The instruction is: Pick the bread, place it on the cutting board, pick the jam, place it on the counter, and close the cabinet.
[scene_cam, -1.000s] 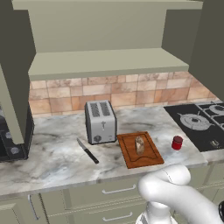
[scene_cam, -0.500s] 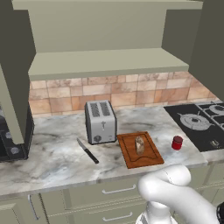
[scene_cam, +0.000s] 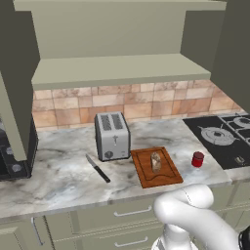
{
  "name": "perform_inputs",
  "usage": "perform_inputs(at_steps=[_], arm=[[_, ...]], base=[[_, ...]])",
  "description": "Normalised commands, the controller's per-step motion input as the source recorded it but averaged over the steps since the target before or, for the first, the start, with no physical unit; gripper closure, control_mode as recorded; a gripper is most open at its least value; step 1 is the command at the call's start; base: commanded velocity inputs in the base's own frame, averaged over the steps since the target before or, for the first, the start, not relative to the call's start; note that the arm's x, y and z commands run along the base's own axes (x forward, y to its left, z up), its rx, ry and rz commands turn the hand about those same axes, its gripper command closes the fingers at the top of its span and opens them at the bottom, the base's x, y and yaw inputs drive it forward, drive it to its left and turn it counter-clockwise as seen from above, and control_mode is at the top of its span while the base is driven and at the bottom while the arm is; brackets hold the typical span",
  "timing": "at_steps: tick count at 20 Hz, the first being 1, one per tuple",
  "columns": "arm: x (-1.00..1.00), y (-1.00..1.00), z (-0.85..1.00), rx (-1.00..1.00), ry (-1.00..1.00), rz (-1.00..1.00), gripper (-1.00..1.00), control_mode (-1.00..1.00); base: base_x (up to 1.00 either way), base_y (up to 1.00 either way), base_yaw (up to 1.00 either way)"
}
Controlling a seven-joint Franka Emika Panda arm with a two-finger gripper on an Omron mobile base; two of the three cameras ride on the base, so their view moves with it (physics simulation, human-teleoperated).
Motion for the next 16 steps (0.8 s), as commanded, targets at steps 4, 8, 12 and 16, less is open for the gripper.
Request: perform_inputs(at_steps=[4, 8, 12, 16], arm=[[0.00, 0.13, 0.00, 0.00, 0.00, 0.00, -1.00, -1.00], [0.00, 0.13, 0.00, 0.00, 0.00, 0.00, -1.00, -1.00], [0.00, 0.16, 0.00, 0.00, 0.00, 0.00, -1.00, -1.00], [0.00, 0.20, 0.00, 0.00, 0.01, 0.00, -1.00, -1.00]], base=[[0.00, 0.00, 0.00], [0.00, 0.00, 0.00], [0.00, 0.00, 0.00], [0.00, 0.00, 0.00]])
